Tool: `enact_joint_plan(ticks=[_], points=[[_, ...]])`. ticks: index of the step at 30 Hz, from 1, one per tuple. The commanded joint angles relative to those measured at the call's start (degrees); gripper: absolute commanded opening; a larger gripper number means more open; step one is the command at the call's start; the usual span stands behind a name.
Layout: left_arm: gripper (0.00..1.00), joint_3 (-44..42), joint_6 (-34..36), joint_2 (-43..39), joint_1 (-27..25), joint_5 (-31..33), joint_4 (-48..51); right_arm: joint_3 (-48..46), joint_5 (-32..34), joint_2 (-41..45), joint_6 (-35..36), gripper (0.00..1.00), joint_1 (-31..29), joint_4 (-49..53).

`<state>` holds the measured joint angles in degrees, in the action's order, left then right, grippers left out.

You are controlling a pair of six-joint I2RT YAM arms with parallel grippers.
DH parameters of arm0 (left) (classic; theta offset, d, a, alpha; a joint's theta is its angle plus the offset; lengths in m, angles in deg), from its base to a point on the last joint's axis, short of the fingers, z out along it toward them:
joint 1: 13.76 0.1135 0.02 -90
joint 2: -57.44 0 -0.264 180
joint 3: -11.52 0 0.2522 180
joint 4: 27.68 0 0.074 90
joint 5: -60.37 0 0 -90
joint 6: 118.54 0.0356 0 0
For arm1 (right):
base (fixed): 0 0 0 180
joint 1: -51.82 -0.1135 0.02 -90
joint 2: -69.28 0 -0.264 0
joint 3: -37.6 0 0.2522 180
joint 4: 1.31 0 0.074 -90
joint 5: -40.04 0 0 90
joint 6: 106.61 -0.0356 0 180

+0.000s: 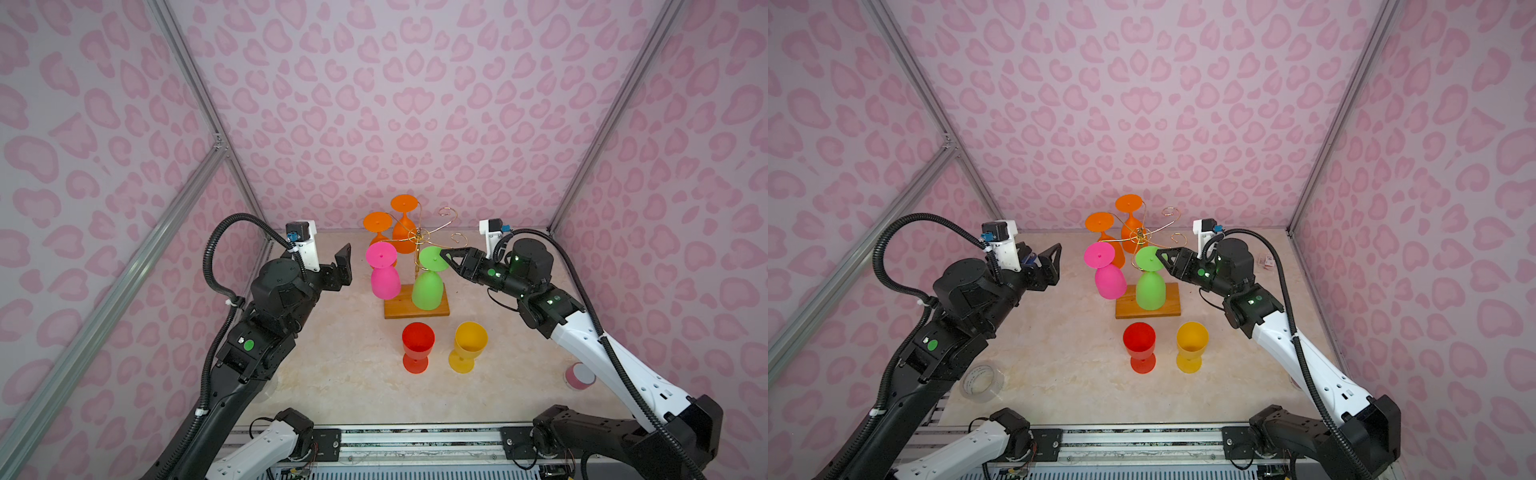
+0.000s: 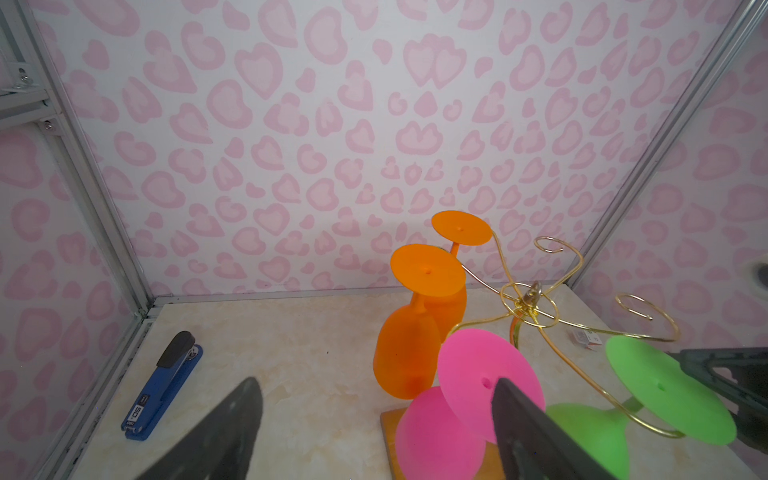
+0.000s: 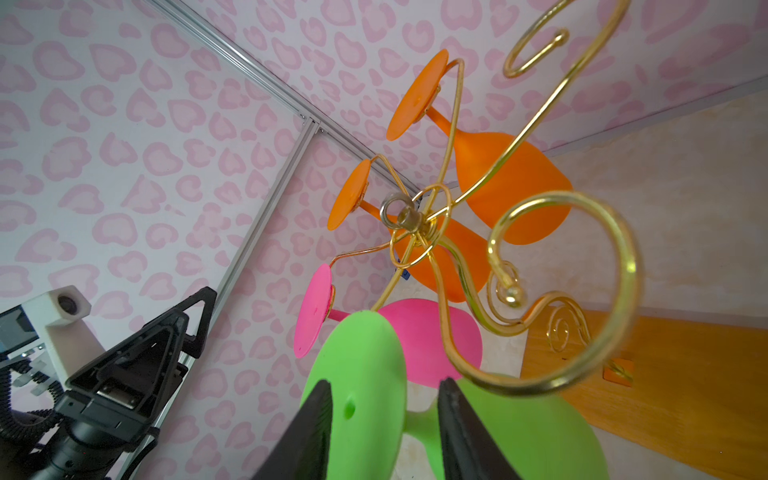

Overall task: Take the wine glass off the wine glass rack
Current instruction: 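Move the right gripper to the green glass's foot and close it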

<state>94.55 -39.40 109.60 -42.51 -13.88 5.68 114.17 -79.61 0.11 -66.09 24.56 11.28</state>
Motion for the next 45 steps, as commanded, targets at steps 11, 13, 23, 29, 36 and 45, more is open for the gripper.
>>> enact_joint_plan(ticks=[11,13,23,29,36,45], points=[[0.88,-1.8,-1.4,0.3,1.8,-3.4,-3.7,0.5,-2.0,-1.3,-2.3,0.14,-0.2,-3.3],[0.88,-1.9,-1.5,0.2,1.9,-3.6,-3.7,0.5,-2.2,-1.3,-2.6,0.10,-0.1,-3.6],[0.88,-2.4,-1.6,-0.1,2.5,-4.6,-3.7,-0.3,-4.8,-1.3,-7.1,0.00,0.9,-7.7],[0.88,-2.5,-1.7,-0.3,2.6,-4.8,-3.5,-1.3,-7.7,-1.7,-13.0,0.00,2.0,-14.0],[0.88,-2.5,-1.6,0.1,2.9,-5.4,-3.4,-2.5,-9.9,-1.7,-18.5,0.00,3.2,-20.4],[0.87,-2.3,-1.6,0.6,3.3,-6.2,-3.4,-2.1,-11.3,-1.2,-18.2,0.00,3.3,-18.9]])
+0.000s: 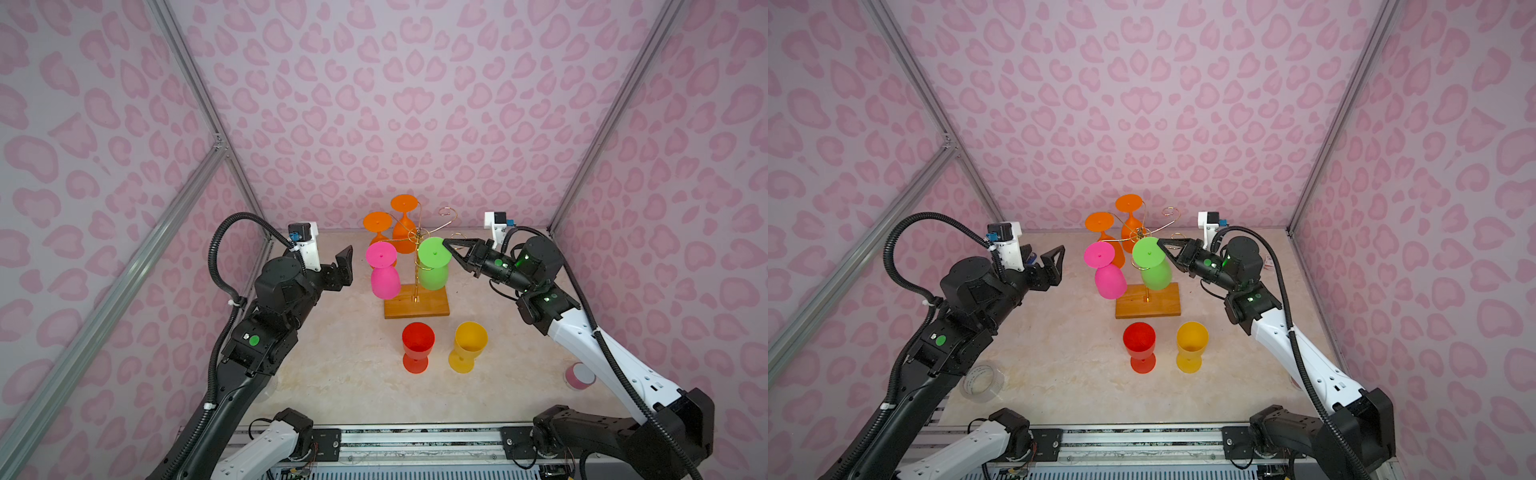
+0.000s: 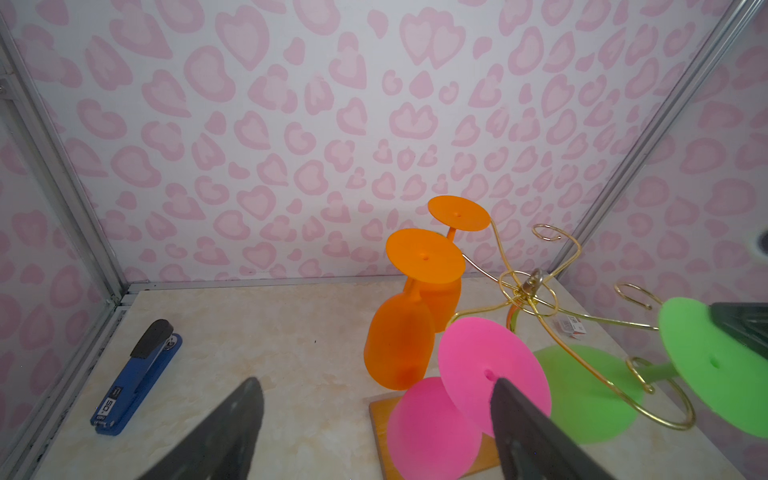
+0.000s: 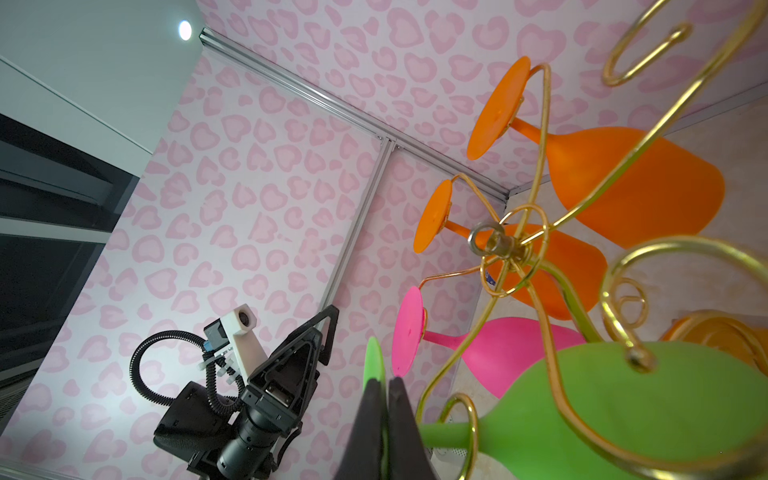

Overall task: Take the wine glass off the wine glass rack
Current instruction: 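Move the right gripper to the green glass's foot and close it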

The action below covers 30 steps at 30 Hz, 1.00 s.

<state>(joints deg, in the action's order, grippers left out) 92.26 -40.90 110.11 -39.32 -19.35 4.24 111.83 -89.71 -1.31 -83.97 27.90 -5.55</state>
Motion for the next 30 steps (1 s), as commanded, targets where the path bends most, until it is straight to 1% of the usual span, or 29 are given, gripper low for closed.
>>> enact_joint_plan(ticks=[1,11,20,30], points=[[0.87,0.1,-0.1,0.2,0.1,-0.8,-2.0,0.3,-1.2,0.3,0.0,0.00,-0.2,-1.5],[0.87,-0.3,-0.1,0.2,0.5,-1.0,-1.8,1.9,-0.3,0.9,3.4,0.00,-2.6,3.9],[0.87,-1.5,-0.5,0.2,0.8,-1.3,-2.2,6.9,3.5,-0.7,9.2,0.00,-5.8,14.0],[0.87,-2.9,-0.6,-0.1,1.2,-2.0,-2.5,12.1,7.6,-4.3,12.3,0.00,-8.4,20.7]])
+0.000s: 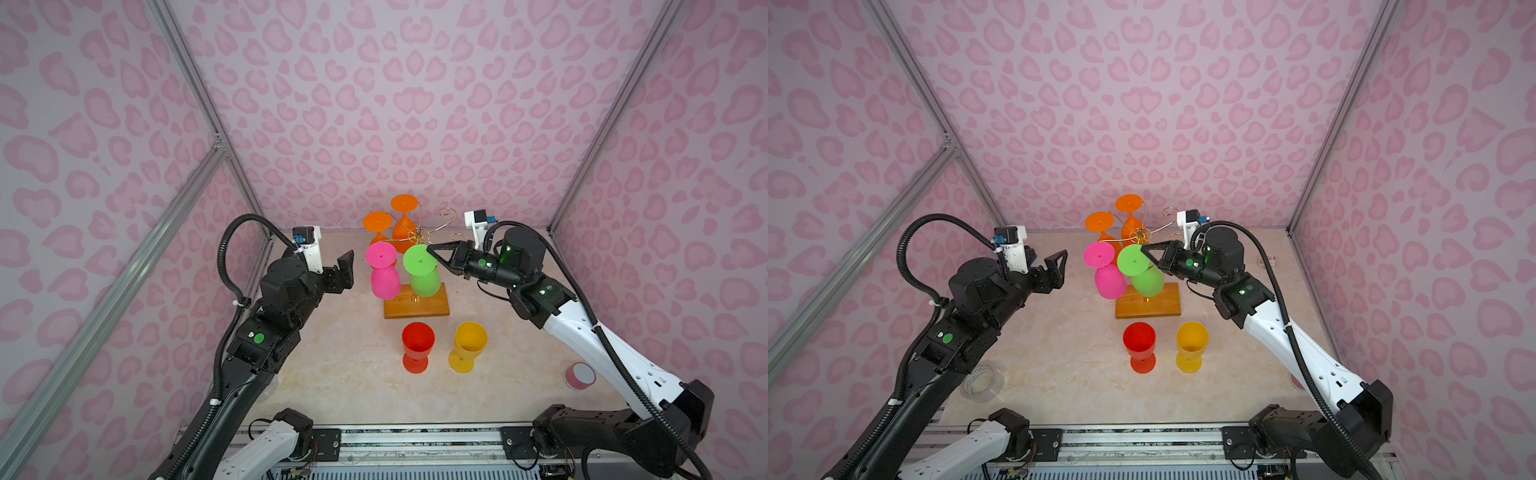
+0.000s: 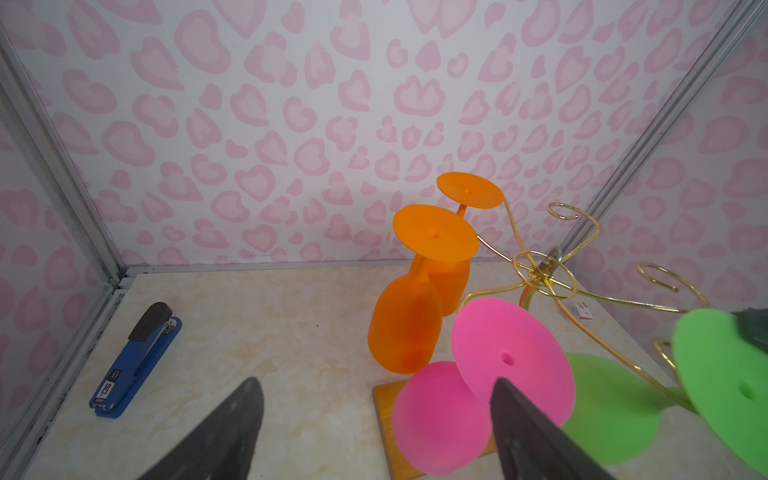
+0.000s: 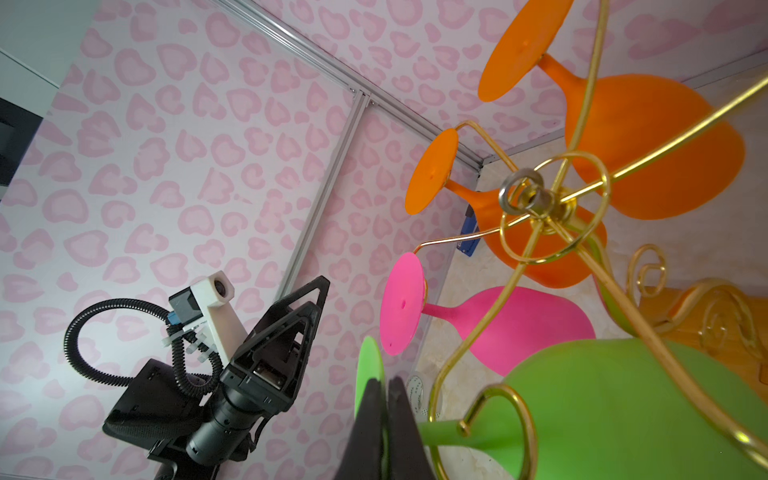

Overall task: Take the wine glass off the wine glass rack
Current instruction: 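Move the right gripper to the green glass's foot and close it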

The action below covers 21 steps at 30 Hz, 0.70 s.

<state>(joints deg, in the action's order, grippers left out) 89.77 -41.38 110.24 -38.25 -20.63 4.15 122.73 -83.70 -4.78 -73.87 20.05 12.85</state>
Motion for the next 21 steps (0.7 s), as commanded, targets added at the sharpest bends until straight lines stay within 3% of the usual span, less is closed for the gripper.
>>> enact_joint_plan(ticks=[1,21], points=[[0.87,-0.5,-0.1,-0.3,0.2,-0.7,-2.5,1.7,2.0,-1.0,2.4,0.00,-0.8,2.9],[0.87,-3.0,-0.5,-0.7,0.8,-1.6,-3.8,5.3,8.6,-3.2,2.9,0.00,-0.8,5.3]])
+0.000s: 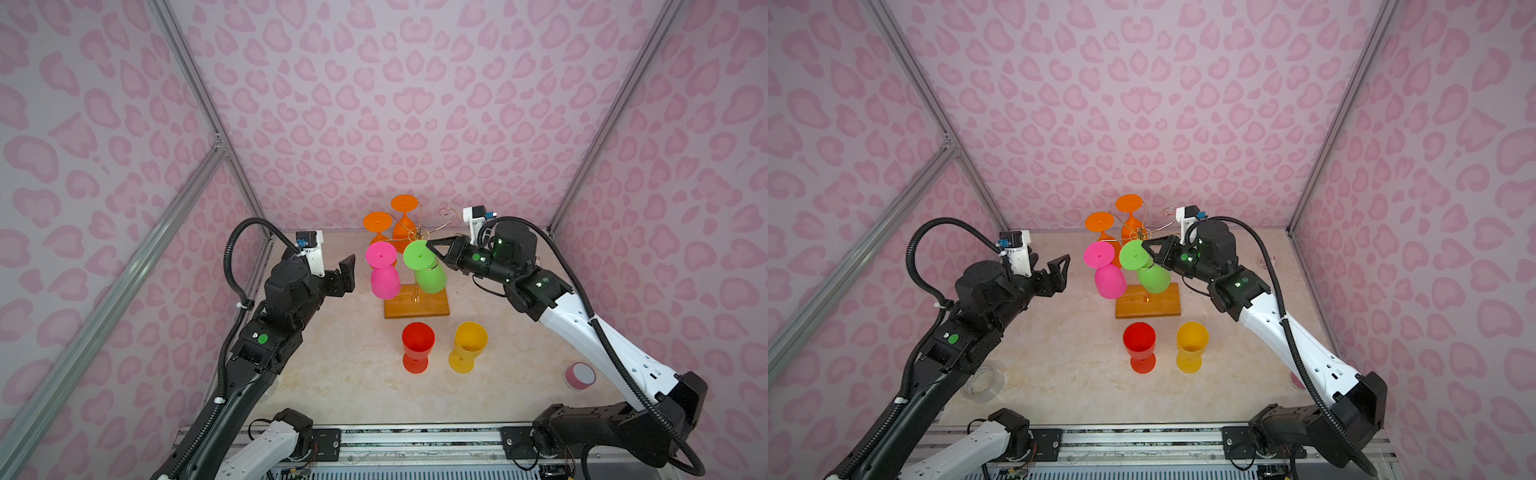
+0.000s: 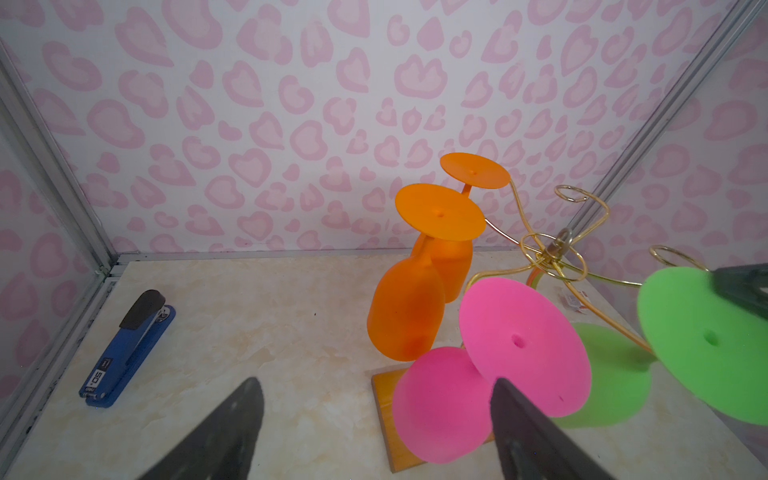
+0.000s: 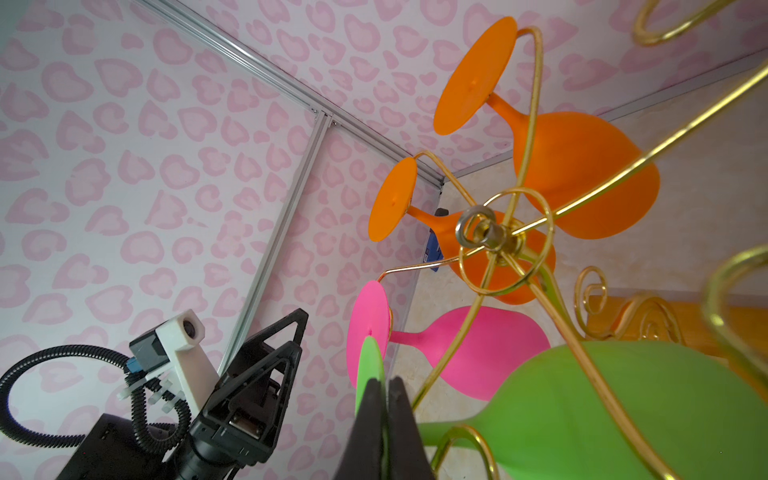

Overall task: Take the wine glass off the wine glass rack
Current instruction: 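Move the right gripper to the green glass's foot and close it, then lift the green glass up off the rack with the right gripper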

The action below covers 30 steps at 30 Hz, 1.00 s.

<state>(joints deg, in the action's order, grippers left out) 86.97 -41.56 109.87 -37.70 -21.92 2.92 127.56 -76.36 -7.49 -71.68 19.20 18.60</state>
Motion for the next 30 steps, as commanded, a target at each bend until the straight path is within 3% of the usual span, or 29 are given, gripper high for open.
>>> enact_joint_plan(ticks=[1,17,30], points=[[0.87,-0.3,-0.4,-0.5,0.2,-0.5,-2.6,0.8,1.5,-0.8,0.9,0.00,0.1,-0.3],[0.88,-0.9,0.2,-2.0,0.6,-1.6,-1.8,1.4,3.3,0.1,1.1,0.00,3.7,0.5],[0.88,0.6,0.7,-0.5,0.6,-2.6,-1.8,-5.9,1.4,11.6,-0.2,0.00,10.7,2.6]])
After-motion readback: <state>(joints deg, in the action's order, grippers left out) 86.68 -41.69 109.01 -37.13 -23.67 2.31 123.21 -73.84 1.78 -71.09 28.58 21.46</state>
